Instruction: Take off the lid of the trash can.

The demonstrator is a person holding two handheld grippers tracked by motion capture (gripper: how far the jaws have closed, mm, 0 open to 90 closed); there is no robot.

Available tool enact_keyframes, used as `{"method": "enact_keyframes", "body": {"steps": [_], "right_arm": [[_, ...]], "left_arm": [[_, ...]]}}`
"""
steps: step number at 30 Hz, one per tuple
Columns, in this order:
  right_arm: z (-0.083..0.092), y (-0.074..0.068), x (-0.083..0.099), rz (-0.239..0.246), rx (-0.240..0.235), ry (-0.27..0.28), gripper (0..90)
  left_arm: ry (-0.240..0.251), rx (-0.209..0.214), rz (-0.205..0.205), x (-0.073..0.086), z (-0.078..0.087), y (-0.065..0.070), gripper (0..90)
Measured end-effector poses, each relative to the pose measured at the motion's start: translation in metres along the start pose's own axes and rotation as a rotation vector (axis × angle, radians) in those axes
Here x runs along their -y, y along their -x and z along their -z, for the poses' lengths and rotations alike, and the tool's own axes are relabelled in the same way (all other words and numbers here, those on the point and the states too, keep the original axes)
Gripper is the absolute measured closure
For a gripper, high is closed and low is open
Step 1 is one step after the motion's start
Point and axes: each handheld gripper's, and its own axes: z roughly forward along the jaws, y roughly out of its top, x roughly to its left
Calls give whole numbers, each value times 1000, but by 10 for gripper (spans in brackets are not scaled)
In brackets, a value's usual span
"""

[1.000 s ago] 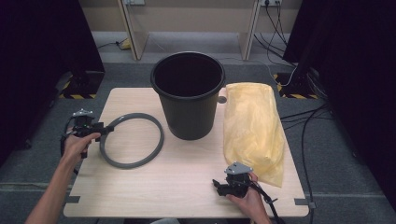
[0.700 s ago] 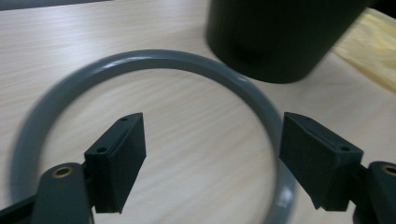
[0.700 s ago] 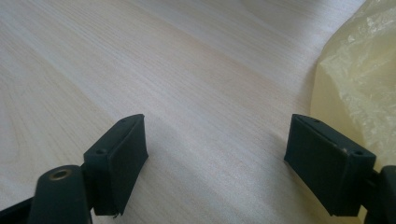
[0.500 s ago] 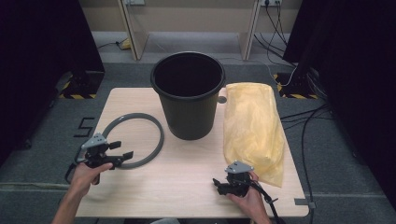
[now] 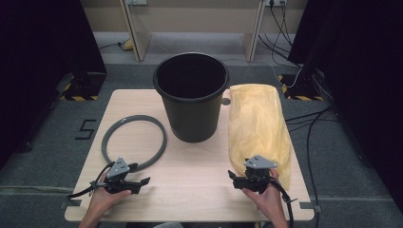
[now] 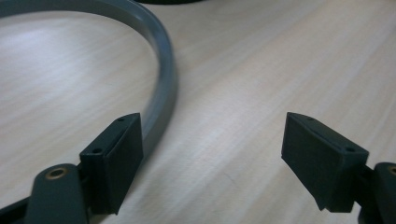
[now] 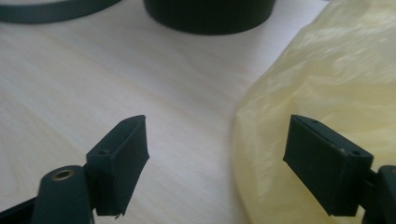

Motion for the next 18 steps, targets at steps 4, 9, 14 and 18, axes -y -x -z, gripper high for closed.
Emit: {"method": "enact_keyframes", "body": {"steps": [4,9,14,18], "right_arm": [[23,11,-12,-28,-2,74,194],[52,39,-34,-48,101,115,173],[49,96,-37,-147,239,29,171],[37,131,-25,-240,279,-30,185]], "left_arm": [[-40,8,-27,5,-5,5,205],[-90,-23,-39,9,-9,7,204],[-97,-28,-39,9,-9,8,195],[-101,-15,-31,9,-11,7,168]]}}
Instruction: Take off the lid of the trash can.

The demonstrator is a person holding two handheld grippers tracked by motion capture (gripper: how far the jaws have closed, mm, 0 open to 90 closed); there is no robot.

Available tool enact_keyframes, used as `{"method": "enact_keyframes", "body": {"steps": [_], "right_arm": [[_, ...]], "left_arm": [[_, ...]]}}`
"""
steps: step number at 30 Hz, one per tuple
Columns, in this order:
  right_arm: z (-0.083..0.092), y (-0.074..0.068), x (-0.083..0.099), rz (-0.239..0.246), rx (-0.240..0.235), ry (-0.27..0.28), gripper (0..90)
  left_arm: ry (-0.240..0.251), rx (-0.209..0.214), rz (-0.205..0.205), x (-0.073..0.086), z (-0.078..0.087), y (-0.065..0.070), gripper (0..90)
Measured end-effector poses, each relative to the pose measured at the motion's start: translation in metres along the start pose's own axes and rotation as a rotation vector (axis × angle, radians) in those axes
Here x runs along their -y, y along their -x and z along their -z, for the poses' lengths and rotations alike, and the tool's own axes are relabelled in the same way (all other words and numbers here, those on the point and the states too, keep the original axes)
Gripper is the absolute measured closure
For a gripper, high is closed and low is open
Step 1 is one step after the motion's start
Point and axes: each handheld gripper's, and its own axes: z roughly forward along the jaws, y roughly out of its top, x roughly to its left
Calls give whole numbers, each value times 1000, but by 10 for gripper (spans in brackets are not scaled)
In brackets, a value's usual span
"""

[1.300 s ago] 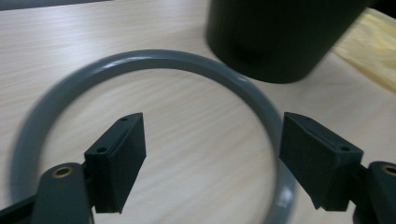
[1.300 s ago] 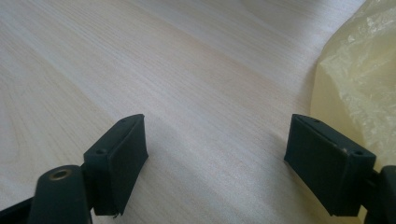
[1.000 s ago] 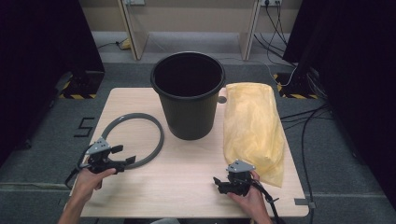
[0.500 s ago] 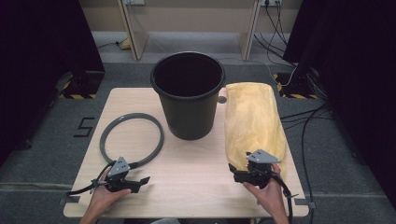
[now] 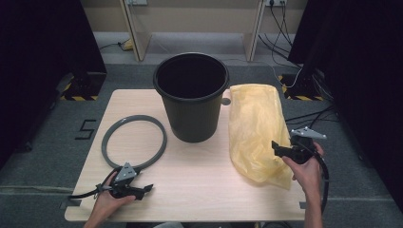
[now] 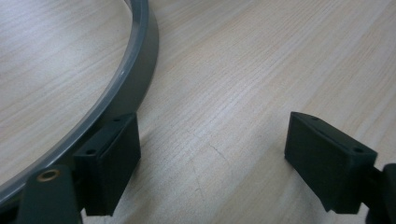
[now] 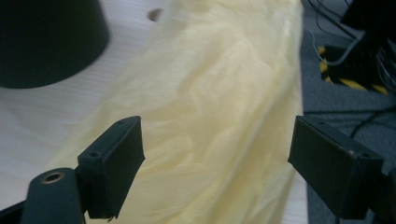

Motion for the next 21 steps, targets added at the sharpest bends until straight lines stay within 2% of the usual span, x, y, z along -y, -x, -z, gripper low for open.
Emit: {"method": "enact_keyframes", "body": {"steps": [6,12,14,21], "right_arm": [[-18,9,11,-32,5,-52,186],[-30,17,14,-77,29,-46,183],[-34,18,15,-68,27,-66,184],[-48,20,21,-83,20,-89,183]], "left_arm": [[-5,3,-3,0,0,0,149],[-5,4,-4,0,-1,0,146],[-6,7,-6,-1,-1,0,142],[-6,7,-6,-1,-1,0,140]]}}
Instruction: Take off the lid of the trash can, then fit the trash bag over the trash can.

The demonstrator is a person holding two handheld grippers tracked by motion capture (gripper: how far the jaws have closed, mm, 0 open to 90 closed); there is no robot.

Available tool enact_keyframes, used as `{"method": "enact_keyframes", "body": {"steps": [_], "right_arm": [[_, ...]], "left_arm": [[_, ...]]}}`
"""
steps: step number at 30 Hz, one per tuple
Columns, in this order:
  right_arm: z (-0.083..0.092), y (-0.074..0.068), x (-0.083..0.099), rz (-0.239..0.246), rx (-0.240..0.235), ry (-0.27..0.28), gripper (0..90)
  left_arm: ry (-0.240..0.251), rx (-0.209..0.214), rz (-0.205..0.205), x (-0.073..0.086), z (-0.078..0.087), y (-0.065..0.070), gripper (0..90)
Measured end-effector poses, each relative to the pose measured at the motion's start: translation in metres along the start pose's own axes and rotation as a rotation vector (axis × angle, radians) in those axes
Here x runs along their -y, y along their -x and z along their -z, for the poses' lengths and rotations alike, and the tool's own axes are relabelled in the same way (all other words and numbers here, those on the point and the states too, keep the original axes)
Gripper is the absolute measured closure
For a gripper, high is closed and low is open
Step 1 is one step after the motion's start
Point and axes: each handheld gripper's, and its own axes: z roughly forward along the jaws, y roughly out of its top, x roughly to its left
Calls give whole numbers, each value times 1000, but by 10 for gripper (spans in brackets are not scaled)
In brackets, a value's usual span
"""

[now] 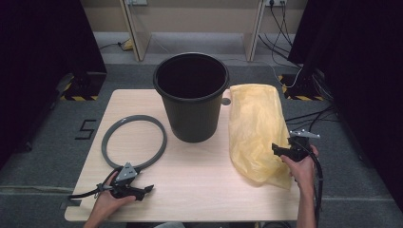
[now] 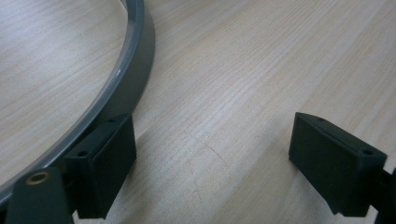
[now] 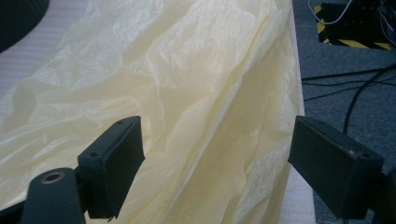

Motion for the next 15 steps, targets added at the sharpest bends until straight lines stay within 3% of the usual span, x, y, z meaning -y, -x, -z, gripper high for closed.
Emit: {"method": "enact_keyframes", "body": {"steps": [6,15], "right_arm": [[-9,8,4,-34,3,-21,179],[-23,14,8,-26,9,-67,178]], "left_arm": [[1,0,0,0,0,0,140],[0,0,0,0,0,0,139]]}}
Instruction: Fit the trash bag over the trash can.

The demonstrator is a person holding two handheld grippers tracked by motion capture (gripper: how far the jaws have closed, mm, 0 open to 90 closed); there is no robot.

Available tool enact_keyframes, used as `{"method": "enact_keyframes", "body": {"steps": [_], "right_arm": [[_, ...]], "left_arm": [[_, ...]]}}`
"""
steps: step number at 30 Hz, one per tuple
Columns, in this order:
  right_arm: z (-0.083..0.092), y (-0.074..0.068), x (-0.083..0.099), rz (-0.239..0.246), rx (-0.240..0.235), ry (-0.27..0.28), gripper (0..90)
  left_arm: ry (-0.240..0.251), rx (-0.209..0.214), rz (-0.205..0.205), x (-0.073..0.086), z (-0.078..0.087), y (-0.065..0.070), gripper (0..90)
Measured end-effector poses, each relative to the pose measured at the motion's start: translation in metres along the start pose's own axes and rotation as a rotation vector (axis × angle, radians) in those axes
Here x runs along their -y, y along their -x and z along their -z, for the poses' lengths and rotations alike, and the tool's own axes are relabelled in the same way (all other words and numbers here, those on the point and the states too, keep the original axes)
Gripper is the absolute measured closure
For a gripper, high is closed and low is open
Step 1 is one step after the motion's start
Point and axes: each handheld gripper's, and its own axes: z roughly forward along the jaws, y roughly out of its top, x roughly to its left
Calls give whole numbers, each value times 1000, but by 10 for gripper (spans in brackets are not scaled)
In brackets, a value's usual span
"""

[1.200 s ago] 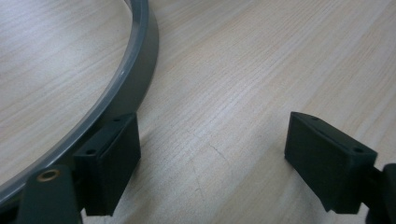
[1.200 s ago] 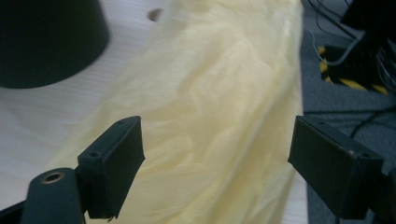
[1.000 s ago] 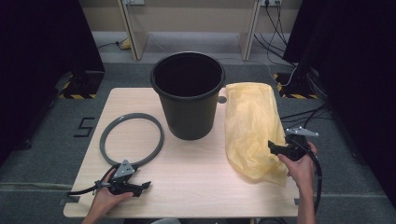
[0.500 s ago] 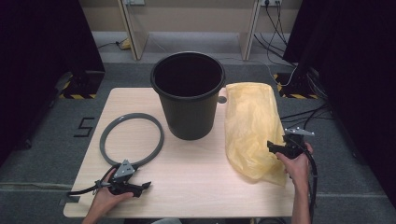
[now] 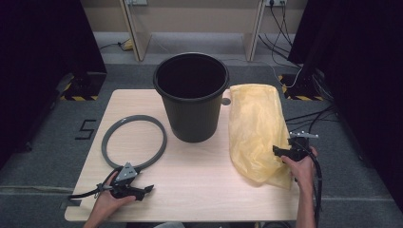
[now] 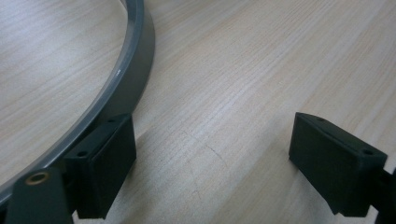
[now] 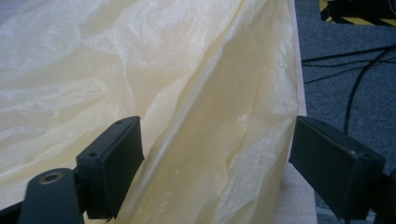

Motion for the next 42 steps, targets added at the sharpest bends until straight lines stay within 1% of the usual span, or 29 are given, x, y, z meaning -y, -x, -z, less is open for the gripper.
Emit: {"method": "enact_keyframes", "body": {"steps": [2,4,5,7,8,9,11,13,14,16,17,18,19,20,22,23,25,26,28,30,32,35,37,38,41,42], "right_arm": [[-3,0,1,-6,7,-20,179],[-8,0,2,7,14,-36,181],[-9,-2,2,-6,19,-47,182],[-12,-3,5,34,38,-54,167],[-12,-5,5,34,45,-60,170],[-12,-6,5,39,43,-57,192],[-9,-7,6,78,16,-45,301],[-8,-9,7,90,2,-34,410],[-7,-11,8,87,-2,-31,479],[-6,-11,8,96,-20,-21,658],[-6,-12,8,95,-30,-16,730],[-6,-13,9,87,-50,-8,792],[-7,-14,10,88,-63,-1,834],[-7,-15,10,86,-73,3,856],[-9,-17,9,94,-90,8,877],[-9,-19,8,85,-105,19,882],[-5,-22,4,70,-137,60,887],[-2,-24,0,73,-144,81,889],[5,-26,-9,61,-169,122,890],[13,-27,-23,41,-201,174,891],[19,-28,-38,48,-211,189,891],[28,-29,-60,46,-236,216,892],[36,-29,-79,36,-264,237,892],[38,-29,-86,38,-267,241,892],[48,-29,-113,31,-273,263,892],[50,-30,-119,27,-275,267,892]], "left_arm": [[0,0,0,0,0,0,139],[0,0,0,0,0,0,139],[1,-1,0,0,0,0,139],[1,-1,0,0,0,0,139],[1,-1,0,0,0,0,139],[1,-1,0,0,0,0,139],[1,-1,0,0,0,0,139],[1,-1,0,0,0,0,139],[1,-1,0,0,0,0,139],[1,-1,0,0,0,0,139],[1,-1,0,0,0,0,139],[1,-1,0,0,0,0,139],[1,-1,0,0,0,0,139],[1,-1,0,0,0,0,139],[1,-1,0,0,0,0,139],[1,-1,0,0,0,0,139],[0,0,0,0,0,0,139],[0,0,0,0,0,0,139],[0,0,0,0,0,0,139],[1,-1,0,0,0,0,139],[0,0,0,0,0,0,139],[0,0,0,0,0,0,139],[1,-1,0,0,0,0,139],[0,0,0,0,0,0,139],[1,-1,2,0,0,0,139],[1,-1,1,0,0,0,139]]}}
